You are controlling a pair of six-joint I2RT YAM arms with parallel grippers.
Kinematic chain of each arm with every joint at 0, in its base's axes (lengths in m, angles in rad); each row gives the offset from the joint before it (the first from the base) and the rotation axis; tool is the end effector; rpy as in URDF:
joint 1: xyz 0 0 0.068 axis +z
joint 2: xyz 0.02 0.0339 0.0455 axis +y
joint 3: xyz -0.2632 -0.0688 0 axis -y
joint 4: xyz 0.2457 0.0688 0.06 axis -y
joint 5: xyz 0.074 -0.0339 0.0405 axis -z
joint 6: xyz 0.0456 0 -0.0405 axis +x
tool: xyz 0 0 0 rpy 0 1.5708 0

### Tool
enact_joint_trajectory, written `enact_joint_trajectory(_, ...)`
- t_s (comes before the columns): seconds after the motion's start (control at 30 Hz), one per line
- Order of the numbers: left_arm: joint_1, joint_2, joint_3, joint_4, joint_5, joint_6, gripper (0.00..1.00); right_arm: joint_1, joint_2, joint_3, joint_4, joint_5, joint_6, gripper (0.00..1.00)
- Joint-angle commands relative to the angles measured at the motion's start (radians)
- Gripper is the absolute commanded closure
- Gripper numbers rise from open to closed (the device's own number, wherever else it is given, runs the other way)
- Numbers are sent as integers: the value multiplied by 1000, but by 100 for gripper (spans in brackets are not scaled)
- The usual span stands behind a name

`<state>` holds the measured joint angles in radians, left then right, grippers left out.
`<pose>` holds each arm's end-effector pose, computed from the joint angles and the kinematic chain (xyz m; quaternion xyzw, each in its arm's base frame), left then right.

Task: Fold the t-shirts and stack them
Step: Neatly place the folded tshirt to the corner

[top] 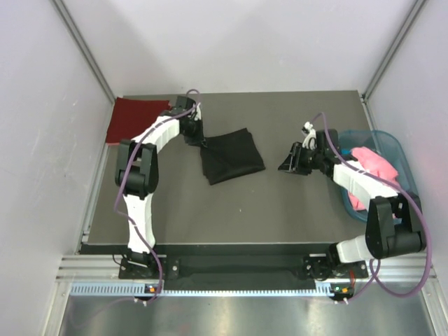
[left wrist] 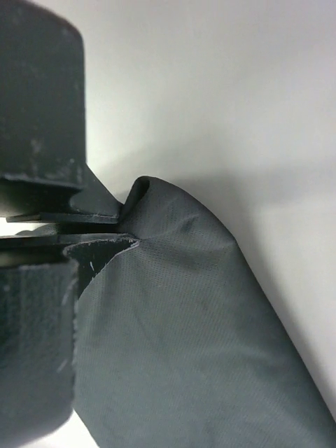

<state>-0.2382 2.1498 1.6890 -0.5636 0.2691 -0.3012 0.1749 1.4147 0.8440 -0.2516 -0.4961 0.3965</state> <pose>0.4559 -0.1232 0.1775 0.0061 0.9549 -0.1957 0.2233 0.2876 0.0729 0.2077 0.0106 0.9067 0.3191 0.2756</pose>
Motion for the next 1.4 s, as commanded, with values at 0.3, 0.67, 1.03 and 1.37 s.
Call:
enact_joint_trajectory(0.3,69,-151,156,-139,-358,249,100,6,-68,12,5,-6,-8,61)
enact_joint_trajectory(0.67,163,-165,242,-92,-459,356,100,6,-10,53,17,-12,-24,60)
enact_joint_trajectory(1.03,197,-165,304,56,-548,444,100,-3,27,76,35,-7,-36,60)
enact_joint_trajectory(1.37,264,-76,474,83,-582,514,100,-21,61,96,38,-9,-44,60)
